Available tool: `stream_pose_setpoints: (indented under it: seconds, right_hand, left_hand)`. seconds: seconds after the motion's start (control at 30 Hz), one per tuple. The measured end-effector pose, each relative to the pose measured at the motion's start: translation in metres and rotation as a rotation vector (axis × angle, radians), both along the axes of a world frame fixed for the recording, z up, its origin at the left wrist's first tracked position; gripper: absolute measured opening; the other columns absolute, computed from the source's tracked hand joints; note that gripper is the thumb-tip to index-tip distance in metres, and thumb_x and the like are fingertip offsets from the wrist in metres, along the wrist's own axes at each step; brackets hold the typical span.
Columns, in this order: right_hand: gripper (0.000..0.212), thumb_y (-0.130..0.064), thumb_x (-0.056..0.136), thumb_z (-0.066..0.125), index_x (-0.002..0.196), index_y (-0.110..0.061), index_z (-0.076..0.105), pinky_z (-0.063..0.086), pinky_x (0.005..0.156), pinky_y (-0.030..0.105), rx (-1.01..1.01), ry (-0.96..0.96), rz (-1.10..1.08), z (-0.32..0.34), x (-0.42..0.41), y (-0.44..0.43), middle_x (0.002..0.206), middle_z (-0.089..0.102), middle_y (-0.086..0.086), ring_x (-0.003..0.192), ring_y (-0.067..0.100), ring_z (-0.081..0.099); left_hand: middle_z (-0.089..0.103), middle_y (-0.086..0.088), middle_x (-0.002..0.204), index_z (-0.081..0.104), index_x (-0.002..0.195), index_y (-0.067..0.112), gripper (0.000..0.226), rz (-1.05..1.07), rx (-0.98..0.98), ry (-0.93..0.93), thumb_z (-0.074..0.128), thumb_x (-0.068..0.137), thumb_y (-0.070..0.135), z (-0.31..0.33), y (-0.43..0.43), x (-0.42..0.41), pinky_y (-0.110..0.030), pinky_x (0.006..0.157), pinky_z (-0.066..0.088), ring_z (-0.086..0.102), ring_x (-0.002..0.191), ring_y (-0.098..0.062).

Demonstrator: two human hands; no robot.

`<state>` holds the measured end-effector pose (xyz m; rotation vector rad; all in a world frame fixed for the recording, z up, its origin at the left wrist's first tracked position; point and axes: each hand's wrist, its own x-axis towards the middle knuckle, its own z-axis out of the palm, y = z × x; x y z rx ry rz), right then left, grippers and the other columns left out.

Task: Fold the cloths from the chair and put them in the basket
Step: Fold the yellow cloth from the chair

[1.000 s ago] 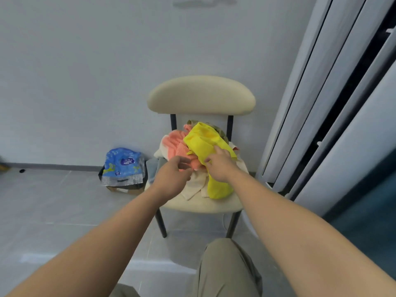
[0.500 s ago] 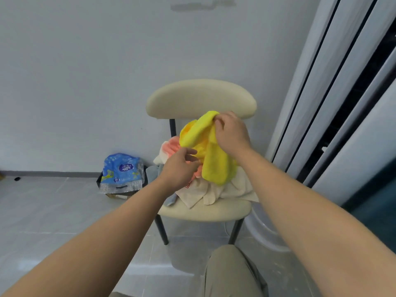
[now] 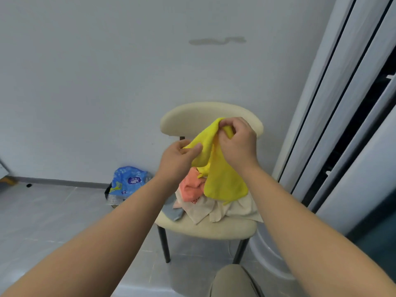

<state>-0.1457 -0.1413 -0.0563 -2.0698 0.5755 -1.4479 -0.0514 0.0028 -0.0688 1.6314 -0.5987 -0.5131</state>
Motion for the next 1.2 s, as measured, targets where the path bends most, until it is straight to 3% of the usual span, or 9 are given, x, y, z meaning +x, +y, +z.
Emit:
stream_pose_setpoints:
  seconds: [0.07,0.17,0.3,0.4,0.6,0.77,0.97,1.1,1.2]
  right_hand:
    - [0.018,-0.003,0.081,0.068,0.090,-0.019,0.069,0.048,0.085,0.020,0.057,0.005,0.038,-0.003,-0.001,0.005,0.091,0.065,-0.008,0.088,0.007,0.060]
    - [0.025,-0.008,0.083,0.069,0.088,-0.030,0.059,0.050,0.073,0.021,0.183,0.039,0.111,-0.007,-0.005,0.010,0.087,0.064,-0.011,0.081,0.010,0.061]
    - [0.025,-0.013,0.088,0.069,0.094,-0.033,0.055,0.048,0.066,0.021,0.275,0.065,0.138,-0.011,-0.008,0.012,0.089,0.062,-0.005,0.083,0.014,0.061]
    - [0.021,-0.012,0.092,0.068,0.098,-0.029,0.057,0.043,0.067,0.017,0.304,0.122,0.154,-0.015,-0.008,0.013,0.091,0.059,-0.009,0.085,0.013,0.058]
    - [0.011,-0.017,0.093,0.068,0.098,-0.026,0.065,0.043,0.085,0.027,0.243,0.394,0.173,-0.025,-0.010,0.018,0.106,0.062,-0.008,0.094,0.003,0.051]
    - [0.014,-0.033,0.093,0.070,0.107,-0.032,0.071,0.042,0.086,0.018,0.238,0.455,0.331,-0.023,-0.010,0.037,0.116,0.059,-0.011,0.103,0.005,0.059]
    - [0.047,-0.060,0.094,0.059,0.120,-0.022,0.072,0.050,0.086,0.015,0.328,0.384,0.517,-0.014,-0.013,0.053,0.114,0.072,-0.012,0.104,-0.001,0.064]
    - [0.049,-0.050,0.087,0.076,0.127,-0.025,0.067,0.050,0.072,0.007,0.383,0.506,0.536,-0.005,-0.012,0.056,0.109,0.073,-0.012,0.098,-0.001,0.068]
    - [0.033,-0.030,0.087,0.076,0.119,-0.025,0.070,0.050,0.069,0.019,0.318,0.568,0.448,-0.007,-0.006,0.058,0.099,0.074,-0.010,0.089,0.003,0.068]
  left_hand:
    - [0.078,0.001,0.097,0.071,0.118,0.015,0.037,-0.045,-0.009,-0.033,0.083,0.083,0.013,0.003,0.009,0.007,-0.028,0.076,0.060,0.074,0.092,-0.017]
    - [0.077,-0.001,0.105,0.075,0.113,0.016,0.052,-0.122,0.008,-0.110,0.076,0.069,-0.012,0.007,0.023,0.016,-0.031,0.075,0.060,0.073,0.102,-0.023]
    - [0.076,0.007,0.101,0.076,0.108,0.026,0.059,-0.136,0.139,-0.520,0.058,0.057,0.002,0.016,0.042,0.022,-0.019,0.073,0.052,0.071,0.094,-0.011]
    - [0.073,0.002,0.093,0.080,0.100,0.023,0.048,-0.018,0.209,-0.883,0.054,0.063,0.008,0.023,0.048,0.030,-0.020,0.070,0.043,0.064,0.085,-0.017]
    - [0.050,0.000,0.059,0.061,0.068,0.013,0.029,0.076,0.209,-0.613,0.050,0.092,0.025,0.048,0.043,0.025,-0.031,0.054,0.033,0.044,0.060,-0.019]
    - [0.067,-0.013,0.084,0.071,0.098,0.003,0.034,0.063,0.216,-0.528,0.048,0.103,0.027,0.053,0.029,0.029,-0.040,0.071,0.049,0.058,0.077,-0.027]
    - [0.059,-0.012,0.072,0.068,0.086,0.001,0.031,0.067,0.320,-0.523,0.060,0.094,0.029,0.051,0.023,0.026,-0.034,0.063,0.041,0.052,0.070,-0.026]
    - [0.053,-0.012,0.071,0.068,0.087,-0.005,0.036,0.068,0.340,-0.434,0.069,0.086,0.032,0.048,0.028,0.031,-0.036,0.061,0.041,0.047,0.066,-0.023]
    - [0.066,-0.016,0.080,0.075,0.086,0.006,0.025,0.050,0.311,-0.406,0.073,0.085,0.031,0.047,0.032,0.033,-0.035,0.067,0.048,0.056,0.071,-0.023]
